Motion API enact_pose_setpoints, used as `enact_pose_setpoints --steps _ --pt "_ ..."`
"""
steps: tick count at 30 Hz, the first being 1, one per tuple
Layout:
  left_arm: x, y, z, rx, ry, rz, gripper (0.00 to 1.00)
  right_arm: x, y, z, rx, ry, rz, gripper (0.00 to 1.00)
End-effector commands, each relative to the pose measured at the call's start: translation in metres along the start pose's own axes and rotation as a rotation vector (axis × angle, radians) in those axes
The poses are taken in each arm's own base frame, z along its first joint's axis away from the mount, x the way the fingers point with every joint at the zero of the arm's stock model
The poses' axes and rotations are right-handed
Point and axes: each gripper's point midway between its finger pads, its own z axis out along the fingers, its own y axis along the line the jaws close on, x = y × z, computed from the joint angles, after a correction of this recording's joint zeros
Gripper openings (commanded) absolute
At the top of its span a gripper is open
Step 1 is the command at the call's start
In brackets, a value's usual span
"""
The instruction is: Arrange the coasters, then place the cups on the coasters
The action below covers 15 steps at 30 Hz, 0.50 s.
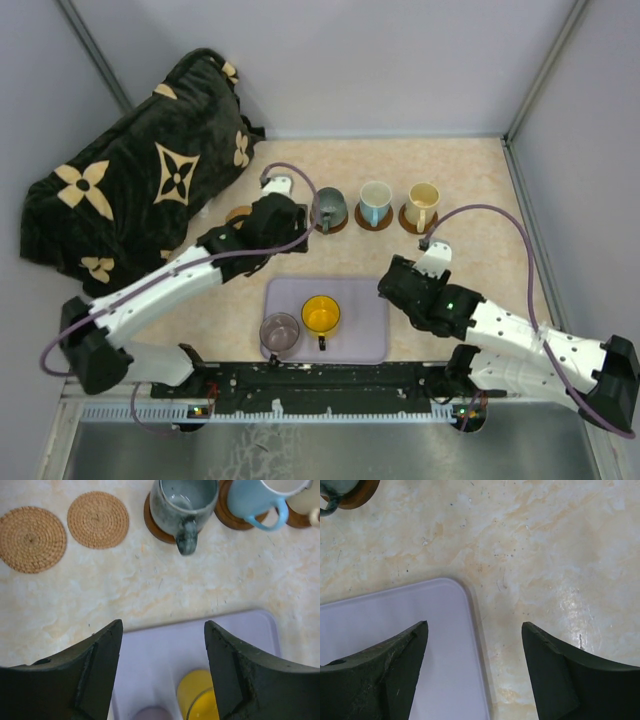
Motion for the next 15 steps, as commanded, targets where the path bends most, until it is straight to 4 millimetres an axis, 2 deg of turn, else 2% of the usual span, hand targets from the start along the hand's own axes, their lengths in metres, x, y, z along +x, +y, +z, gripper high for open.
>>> enact_pose_setpoints --steps 1,4,7,11,15 --pt "0.019 0.013 -0.045 0.094 -0.021 -0.015 0.73 -0.027 0.001 -0.008 0.003 -0.093 0.035 0.76" --pt "0.043 0.023 -0.073 0.160 0.014 -0.077 0.73 -0.030 0.001 -0.009 -0.003 -0.106 0.048 0.77" --pt "0.061 0.026 -0.090 0.212 0.061 -0.108 0.73 -0.030 0.003 -0.008 -0.012 -0.108 0.054 0.77" --pt "0.083 0.019 -0.104 0.268 0.149 -0.098 0.73 -0.028 0.010 -0.009 -0.030 -0.086 0.033 0.76" --pt "0.099 0.012 -0.118 0.318 0.203 -0.097 0.73 -0.026 0.006 -0.009 -0.005 -0.075 0.018 0.77"
